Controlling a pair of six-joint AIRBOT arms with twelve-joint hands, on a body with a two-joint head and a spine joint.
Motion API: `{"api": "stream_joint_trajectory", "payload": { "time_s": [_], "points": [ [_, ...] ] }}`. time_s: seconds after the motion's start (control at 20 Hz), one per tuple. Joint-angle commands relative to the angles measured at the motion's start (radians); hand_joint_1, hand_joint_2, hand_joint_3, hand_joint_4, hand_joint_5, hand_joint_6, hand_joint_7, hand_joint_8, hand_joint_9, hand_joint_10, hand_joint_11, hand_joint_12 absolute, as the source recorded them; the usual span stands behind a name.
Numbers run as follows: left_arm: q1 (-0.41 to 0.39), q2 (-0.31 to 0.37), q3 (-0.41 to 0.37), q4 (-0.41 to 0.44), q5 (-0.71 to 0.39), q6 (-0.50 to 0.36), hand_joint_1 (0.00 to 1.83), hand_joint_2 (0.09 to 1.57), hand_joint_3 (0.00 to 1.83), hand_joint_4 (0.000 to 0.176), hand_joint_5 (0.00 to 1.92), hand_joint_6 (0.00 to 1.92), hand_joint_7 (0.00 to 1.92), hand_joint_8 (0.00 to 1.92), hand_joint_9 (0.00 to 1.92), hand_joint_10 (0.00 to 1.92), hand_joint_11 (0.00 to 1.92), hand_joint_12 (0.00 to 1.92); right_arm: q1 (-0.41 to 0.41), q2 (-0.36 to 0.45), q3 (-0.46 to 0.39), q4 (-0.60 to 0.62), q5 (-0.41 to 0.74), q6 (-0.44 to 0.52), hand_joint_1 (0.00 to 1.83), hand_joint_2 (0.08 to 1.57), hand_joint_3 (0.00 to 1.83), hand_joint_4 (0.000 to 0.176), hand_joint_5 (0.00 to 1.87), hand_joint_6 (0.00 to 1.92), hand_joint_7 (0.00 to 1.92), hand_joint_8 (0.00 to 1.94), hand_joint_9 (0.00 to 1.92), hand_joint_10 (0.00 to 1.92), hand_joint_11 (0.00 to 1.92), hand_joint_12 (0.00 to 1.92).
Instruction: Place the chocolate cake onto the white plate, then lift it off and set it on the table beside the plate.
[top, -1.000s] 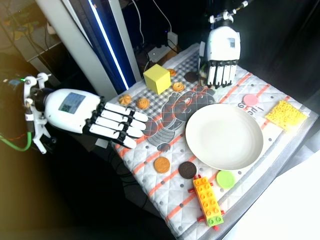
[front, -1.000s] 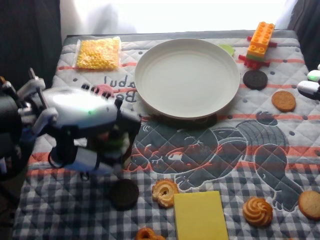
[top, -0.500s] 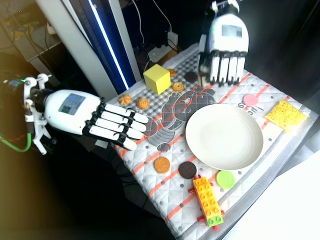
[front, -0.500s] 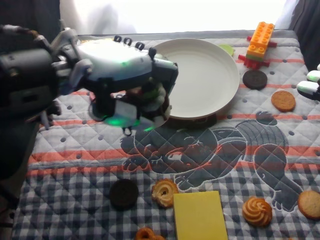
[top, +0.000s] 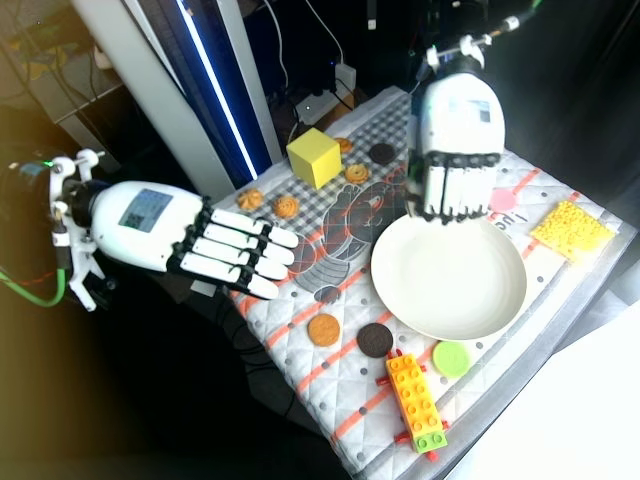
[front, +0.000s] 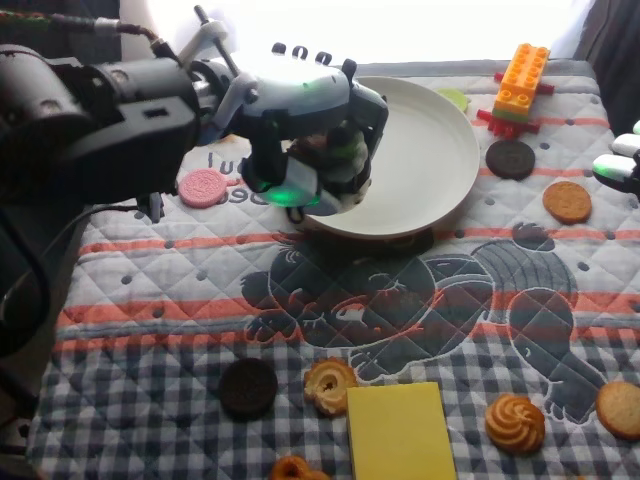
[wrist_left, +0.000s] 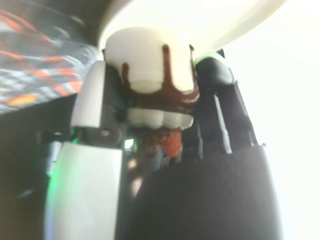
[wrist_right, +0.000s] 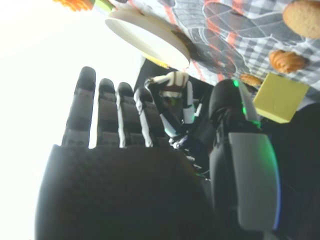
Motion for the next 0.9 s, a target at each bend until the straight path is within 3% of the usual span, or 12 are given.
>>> {"api": "stream_joint_trajectory", "payload": {
  "time_s": [0.0, 0.05, 0.2, 0.25, 0.3, 0.4, 0.5, 0.6, 0.7, 0.75, 0.8, 0.85],
  "points": [
    [-0.014, -0.010, 0.005, -0.060, -0.092, 0.052, 0.93, 1.35, 0.00, 0.000, 0.56, 1.62, 0.23, 1.20, 0.28, 1.36, 0.35, 1.80, 0.012, 0.004, 0.006, 0.019, 0.111, -0.002, 0.56, 1.23, 0.00, 0.000, 0.00, 0.00, 0.00, 0.00, 0.00, 0.00, 0.00, 0.21],
    [-0.015, -0.029, 0.022, -0.136, -0.090, 0.132, 0.99, 1.32, 0.00, 0.000, 0.60, 1.56, 0.22, 1.39, 0.28, 1.54, 0.32, 1.90, 0.014, 0.003, 0.007, 0.019, 0.111, -0.002, 0.54, 1.23, 0.00, 0.000, 0.00, 0.00, 0.00, 0.00, 0.00, 0.00, 0.00, 0.59],
    [-0.019, -0.071, 0.062, -0.263, -0.084, 0.244, 1.12, 1.30, 0.00, 0.000, 0.72, 1.50, 0.54, 1.56, 0.39, 1.59, 0.42, 1.88, 0.014, 0.001, 0.009, 0.019, 0.111, -0.002, 0.53, 1.23, 0.00, 0.000, 0.00, 0.00, 0.00, 0.00, 0.00, 0.00, 0.00, 0.68],
    [-0.019, -0.084, 0.074, -0.282, -0.081, 0.262, 1.19, 1.18, 0.00, 0.000, 0.37, 1.38, 0.30, 1.26, 0.32, 1.38, 0.36, 1.76, 0.014, 0.001, 0.009, 0.019, 0.111, -0.002, 0.53, 1.23, 0.00, 0.000, 0.00, 0.00, 0.00, 0.00, 0.00, 0.00, 0.00, 0.68],
    [-0.019, -0.100, 0.089, -0.293, -0.079, 0.265, 1.27, 1.12, 0.00, 0.000, 0.32, 1.50, 0.30, 1.31, 0.37, 1.48, 0.46, 1.82, 0.015, 0.000, 0.009, 0.019, 0.111, -0.002, 0.53, 1.23, 0.00, 0.000, 0.00, 0.00, 0.00, 0.00, 0.00, 0.00, 0.00, 0.68],
    [-0.020, -0.135, 0.128, -0.316, -0.068, 0.265, 1.06, 1.38, 0.01, 0.000, 0.55, 1.79, 0.47, 1.65, 0.45, 1.69, 0.63, 1.88, 0.015, -0.003, 0.011, 0.018, 0.111, -0.002, 0.50, 1.24, 0.00, 0.000, 0.00, 0.00, 0.00, 0.00, 0.00, 0.00, 0.00, 0.61],
    [-0.020, -0.157, 0.157, -0.334, -0.061, 0.265, 1.04, 1.40, 0.01, 0.000, 0.54, 1.81, 0.45, 1.68, 0.41, 1.71, 0.61, 1.90, 0.015, -0.003, 0.012, 0.018, 0.110, -0.002, 0.50, 1.24, 0.00, 0.000, 0.00, 0.00, 0.00, 0.00, 0.00, 0.00, 0.00, 0.65],
    [-0.019, -0.181, 0.186, -0.359, -0.051, 0.265, 1.35, 1.16, 0.00, 0.000, 0.31, 1.45, 0.26, 1.41, 0.40, 1.53, 0.51, 1.77, 0.015, -0.003, 0.013, 0.018, 0.110, -0.002, 0.50, 1.24, 0.00, 0.000, 0.00, 0.00, 0.00, 0.00, 0.00, 0.00, 0.00, 0.62],
    [-0.017, -0.193, 0.196, -0.362, -0.046, 0.265, 1.07, 1.30, 0.00, 0.000, 0.59, 1.54, 0.24, 1.37, 0.34, 1.51, 0.40, 1.79, 0.015, -0.005, 0.014, 0.018, 0.109, -0.002, 0.51, 1.24, 0.00, 0.000, 0.00, 0.00, 0.00, 0.00, 0.00, 0.00, 0.00, 0.61],
    [-0.014, -0.194, 0.197, -0.362, -0.045, 0.266, 1.16, 1.12, 0.00, 0.000, 0.37, 1.10, 0.28, 1.09, 0.28, 1.28, 0.24, 1.67, 0.015, -0.005, 0.014, 0.018, 0.109, -0.001, 0.53, 1.24, 0.00, 0.000, 0.00, 0.00, 0.00, 0.00, 0.00, 0.00, 0.00, 0.50],
    [-0.012, -0.195, 0.198, -0.362, -0.044, 0.266, 1.16, 1.12, 0.00, 0.000, 0.37, 1.10, 0.28, 1.09, 0.28, 1.28, 0.24, 1.67, 0.015, -0.005, 0.014, 0.018, 0.109, 0.000, 0.53, 1.24, 0.00, 0.000, 0.00, 0.00, 0.00, 0.00, 0.00, 0.00, 0.00, 0.50],
    [-0.011, -0.197, 0.199, -0.362, -0.043, 0.266, 1.01, 1.10, 0.00, 0.057, 0.24, 0.51, 0.27, 0.26, 0.11, 0.60, 0.01, 1.40, 0.015, -0.005, 0.014, 0.018, 0.109, 0.000, 0.55, 1.24, 0.00, 0.000, 0.00, 0.00, 0.00, 0.00, 0.00, 0.00, 0.00, 0.48]
  ]
}}
